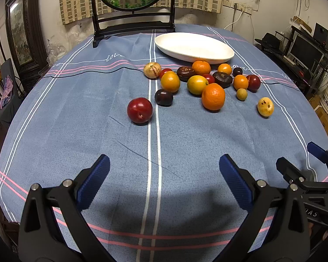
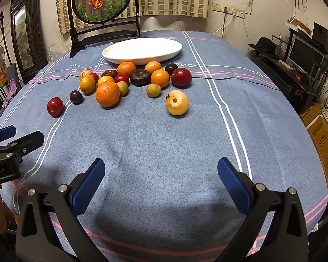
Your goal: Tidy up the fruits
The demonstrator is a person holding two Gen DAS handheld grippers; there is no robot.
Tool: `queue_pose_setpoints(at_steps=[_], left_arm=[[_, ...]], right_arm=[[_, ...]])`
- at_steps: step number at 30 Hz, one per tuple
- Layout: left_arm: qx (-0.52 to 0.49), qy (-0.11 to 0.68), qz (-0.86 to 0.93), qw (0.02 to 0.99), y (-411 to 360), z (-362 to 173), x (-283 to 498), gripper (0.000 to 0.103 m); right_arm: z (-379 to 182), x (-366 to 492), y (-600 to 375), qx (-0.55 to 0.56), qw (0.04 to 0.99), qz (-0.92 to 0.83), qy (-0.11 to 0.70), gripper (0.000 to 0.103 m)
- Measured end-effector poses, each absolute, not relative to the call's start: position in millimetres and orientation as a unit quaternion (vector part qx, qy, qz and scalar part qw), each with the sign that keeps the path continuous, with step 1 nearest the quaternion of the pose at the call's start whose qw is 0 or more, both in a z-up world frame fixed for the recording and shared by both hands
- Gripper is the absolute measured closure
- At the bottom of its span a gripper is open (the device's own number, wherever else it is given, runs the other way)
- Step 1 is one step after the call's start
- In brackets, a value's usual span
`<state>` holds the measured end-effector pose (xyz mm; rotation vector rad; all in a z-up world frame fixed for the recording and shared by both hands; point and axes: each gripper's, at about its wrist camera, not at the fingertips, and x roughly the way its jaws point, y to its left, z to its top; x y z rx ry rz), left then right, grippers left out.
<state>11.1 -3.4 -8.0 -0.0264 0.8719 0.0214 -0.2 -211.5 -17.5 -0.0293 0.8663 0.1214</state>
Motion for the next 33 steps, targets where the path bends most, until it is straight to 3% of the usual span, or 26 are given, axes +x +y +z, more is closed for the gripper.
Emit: queue_pose_setpoints(at_steps=[33], left_arm=[[-0.012,0.425,0.011,0.905,-2.3,-9.7,11.5,0.002]], right_arm=[[-16.7,-1.3,-211.7,-0.014,0.905,0.062,0.420,0.001]])
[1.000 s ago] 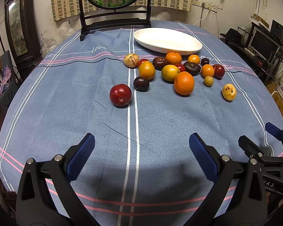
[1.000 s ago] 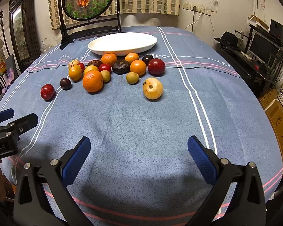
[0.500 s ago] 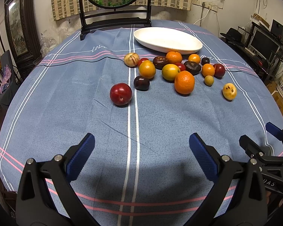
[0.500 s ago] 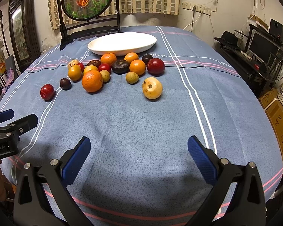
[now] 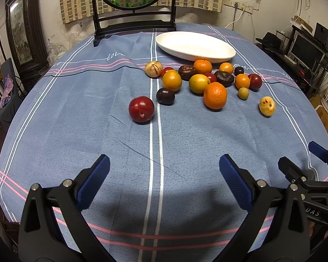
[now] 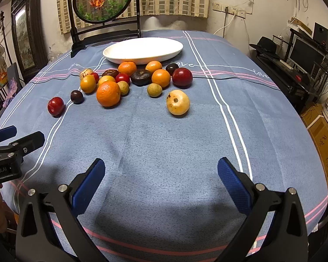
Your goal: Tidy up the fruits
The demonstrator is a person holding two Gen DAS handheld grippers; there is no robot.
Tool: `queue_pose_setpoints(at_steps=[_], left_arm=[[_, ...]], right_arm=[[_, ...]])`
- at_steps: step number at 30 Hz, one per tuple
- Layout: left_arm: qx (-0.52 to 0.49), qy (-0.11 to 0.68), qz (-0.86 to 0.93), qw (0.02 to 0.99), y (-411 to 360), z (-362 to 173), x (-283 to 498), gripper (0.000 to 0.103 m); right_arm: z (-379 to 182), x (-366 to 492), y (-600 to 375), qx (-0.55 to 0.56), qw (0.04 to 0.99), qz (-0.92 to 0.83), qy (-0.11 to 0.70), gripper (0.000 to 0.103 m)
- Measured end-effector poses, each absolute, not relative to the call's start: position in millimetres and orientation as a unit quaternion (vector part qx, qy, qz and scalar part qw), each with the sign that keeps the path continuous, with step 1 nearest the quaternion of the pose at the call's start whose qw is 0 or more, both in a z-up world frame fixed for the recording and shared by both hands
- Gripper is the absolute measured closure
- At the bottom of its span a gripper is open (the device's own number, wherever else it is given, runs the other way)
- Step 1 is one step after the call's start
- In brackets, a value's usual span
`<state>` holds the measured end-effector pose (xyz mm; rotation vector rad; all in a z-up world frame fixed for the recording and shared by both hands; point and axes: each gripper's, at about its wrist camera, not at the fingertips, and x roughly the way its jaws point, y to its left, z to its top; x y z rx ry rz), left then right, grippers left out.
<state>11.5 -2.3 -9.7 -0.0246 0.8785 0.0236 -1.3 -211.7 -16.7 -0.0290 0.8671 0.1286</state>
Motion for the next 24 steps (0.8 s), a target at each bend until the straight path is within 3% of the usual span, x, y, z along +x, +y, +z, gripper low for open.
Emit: queue_pose_setpoints(at_steps=[12,24], left_arm=[[0.002,0.427,0.006,0.904,7.6,-15.1,15.5,0.002],[0.016,0.449,-0.005,0.893,24.0,-33.6,71.5,0.005]], right_arm=[[-17.8,2.7,-212.9,-0.020,0.905,0.063,0.420,0.001],[-21.8,22.6,-221.4,-0.017,0.891,0.089,0.444,0.001]])
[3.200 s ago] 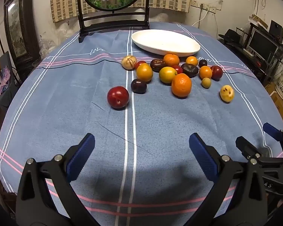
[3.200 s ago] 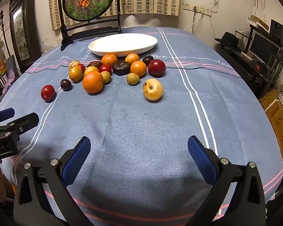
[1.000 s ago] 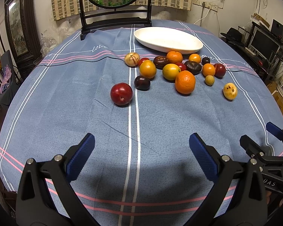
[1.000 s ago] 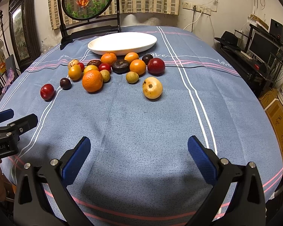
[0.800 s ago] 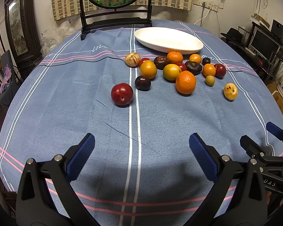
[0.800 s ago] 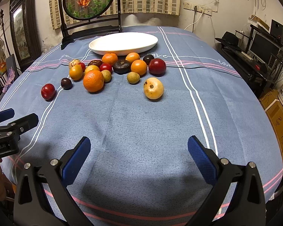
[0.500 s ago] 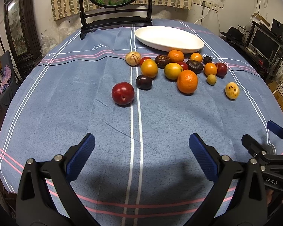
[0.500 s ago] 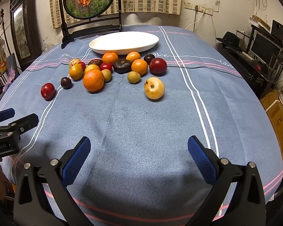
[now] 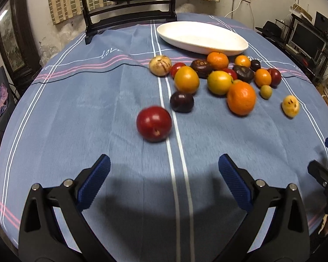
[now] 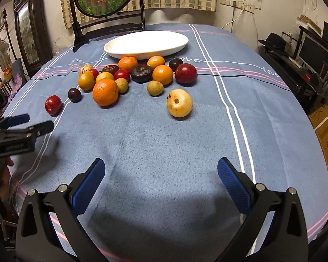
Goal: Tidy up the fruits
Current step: 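Grasp the red apple with the left tool while the right tool grasps the pale yellow fruit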
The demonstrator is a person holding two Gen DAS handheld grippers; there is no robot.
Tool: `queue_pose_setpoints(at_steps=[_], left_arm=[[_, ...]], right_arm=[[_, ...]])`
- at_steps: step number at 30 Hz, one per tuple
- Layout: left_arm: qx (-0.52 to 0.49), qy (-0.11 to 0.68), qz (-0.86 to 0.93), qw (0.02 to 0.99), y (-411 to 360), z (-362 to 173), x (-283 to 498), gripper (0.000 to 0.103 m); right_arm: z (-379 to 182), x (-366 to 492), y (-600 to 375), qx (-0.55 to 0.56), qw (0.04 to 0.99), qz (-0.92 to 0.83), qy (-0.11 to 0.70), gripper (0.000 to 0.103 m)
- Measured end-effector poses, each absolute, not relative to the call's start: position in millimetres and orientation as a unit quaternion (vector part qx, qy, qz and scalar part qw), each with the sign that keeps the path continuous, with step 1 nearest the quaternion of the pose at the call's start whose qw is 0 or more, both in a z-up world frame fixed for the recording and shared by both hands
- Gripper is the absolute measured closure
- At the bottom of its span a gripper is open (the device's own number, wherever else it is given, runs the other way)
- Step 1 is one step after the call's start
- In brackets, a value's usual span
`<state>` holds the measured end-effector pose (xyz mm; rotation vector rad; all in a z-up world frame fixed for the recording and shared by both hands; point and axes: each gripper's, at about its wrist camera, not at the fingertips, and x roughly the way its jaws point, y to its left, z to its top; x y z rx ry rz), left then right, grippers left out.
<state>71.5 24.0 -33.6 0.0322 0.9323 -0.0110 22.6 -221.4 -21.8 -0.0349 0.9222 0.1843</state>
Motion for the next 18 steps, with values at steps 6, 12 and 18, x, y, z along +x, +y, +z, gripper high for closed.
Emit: queue_pose_setpoints(at_steps=[6,12,18], left_arm=[[0.011,0.464,-0.018,0.885,29.6,-45.3,96.2,0.034],[0.002,0.473,-0.017,0.881,34.5,-49.0,113.3,0.058],[-0.015,0.467,-0.019,0.884,40.1,-48.3,115.6,0.066]], right_arm=[[-27.3,38.2,-228.8,-0.003,0.876,0.089,0.473,0.001],[-23.7,44.5,-230.2,-0.018,0.881,0.079,0.466,0.001],[-20.6,50.5,-228.7,-0.050,0.887,0.069,0.453,0.001]])
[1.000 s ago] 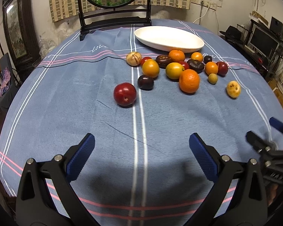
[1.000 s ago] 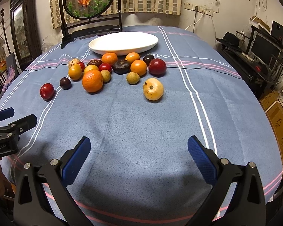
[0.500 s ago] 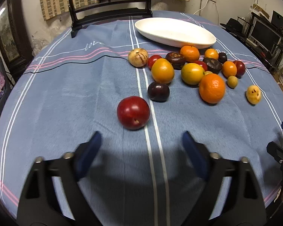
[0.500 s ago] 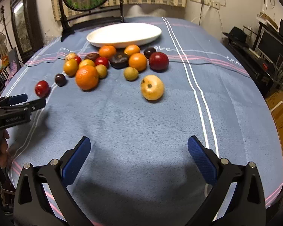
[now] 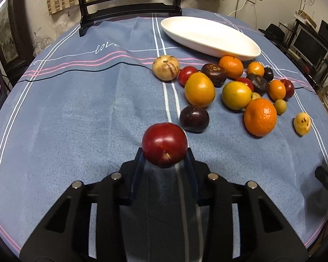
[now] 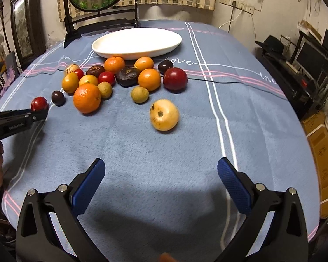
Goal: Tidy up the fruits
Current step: 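Grasp the red apple with the left tool while the right tool grasps the pale yellow fruit, then carry both fruits to the white plate and open both tools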
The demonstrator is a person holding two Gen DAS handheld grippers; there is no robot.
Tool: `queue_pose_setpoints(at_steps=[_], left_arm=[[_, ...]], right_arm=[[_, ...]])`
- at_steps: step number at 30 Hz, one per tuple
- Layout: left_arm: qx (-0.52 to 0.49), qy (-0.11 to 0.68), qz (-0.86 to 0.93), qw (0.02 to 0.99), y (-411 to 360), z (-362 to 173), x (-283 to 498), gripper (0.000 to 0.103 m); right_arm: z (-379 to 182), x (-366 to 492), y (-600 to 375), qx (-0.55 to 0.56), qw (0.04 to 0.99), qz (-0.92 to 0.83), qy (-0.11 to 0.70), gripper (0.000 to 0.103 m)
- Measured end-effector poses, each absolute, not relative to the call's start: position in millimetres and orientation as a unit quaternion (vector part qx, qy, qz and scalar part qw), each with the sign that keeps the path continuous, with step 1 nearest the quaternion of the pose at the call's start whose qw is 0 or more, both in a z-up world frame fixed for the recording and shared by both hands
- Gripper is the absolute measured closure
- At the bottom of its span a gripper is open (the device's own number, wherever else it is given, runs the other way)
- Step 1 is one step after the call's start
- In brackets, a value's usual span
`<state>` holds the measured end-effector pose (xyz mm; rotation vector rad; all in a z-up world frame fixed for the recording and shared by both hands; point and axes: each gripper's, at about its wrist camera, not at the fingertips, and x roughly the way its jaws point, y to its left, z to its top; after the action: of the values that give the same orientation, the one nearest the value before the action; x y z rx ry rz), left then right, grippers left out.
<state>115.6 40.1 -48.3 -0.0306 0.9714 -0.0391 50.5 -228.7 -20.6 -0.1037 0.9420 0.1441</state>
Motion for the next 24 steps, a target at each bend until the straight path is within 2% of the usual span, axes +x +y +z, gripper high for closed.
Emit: queue_pose_setpoints(at_steps=[3,6,8,10,12,14,15,16,17,24], left_arm=[[-0.010,0.464,-0.022,0.885,39.6,-48.5,116.8,0.065],[-0.008,0.464,-0.020,0.885,39.6,-49.3,118.9,0.065],[-0.011,0.466,-0.017,0.885,41.3,-51.0,121.7,0.065],[-0.010,0.465,-0.016,0.885,40.8,-51.2,123.2,0.064],[-0.007,0.464,-0.017,0.886,40.3,-51.6,124.6,0.063],[-0.005,0.464,-0.019,0.886,40.5,-51.7,127.1,0.063],[-0.005,0.464,-0.020,0.886,40.8,-51.7,128.6,0.063],[-0.006,0.462,-0.022,0.887,41.3,-51.7,129.7,0.063],[-0.007,0.461,-0.023,0.887,41.9,-51.8,130.1,0.063],[-0.014,0.457,-0.034,0.889,45.5,-47.3,122.6,0.064]], right_arm=[[-22.8,62.2,-230.6,-0.068,0.882,0.057,0.463,0.003],[-23.5,76.4,-232.2,-0.074,0.878,0.062,0.469,0.012],[-26.9,87.8,-229.7,-0.077,0.873,0.067,0.477,0.021],[-30.8,98.1,-227.2,-0.076,0.869,0.075,0.484,0.025],[-35.8,107.1,-224.3,-0.072,0.866,0.079,0.489,0.034],[-40.9,115.6,-221.7,-0.065,0.860,0.084,0.498,0.057],[-43.3,118.7,-220.9,-0.058,0.858,0.088,0.502,0.058],[-42.4,119.8,-221.1,-0.053,0.861,0.086,0.499,0.066],[-40.8,120.4,-221.7,-0.054,0.863,0.075,0.496,0.069],[-28.4,105.4,-233.7,-0.021,0.874,0.090,0.477,0.070]])
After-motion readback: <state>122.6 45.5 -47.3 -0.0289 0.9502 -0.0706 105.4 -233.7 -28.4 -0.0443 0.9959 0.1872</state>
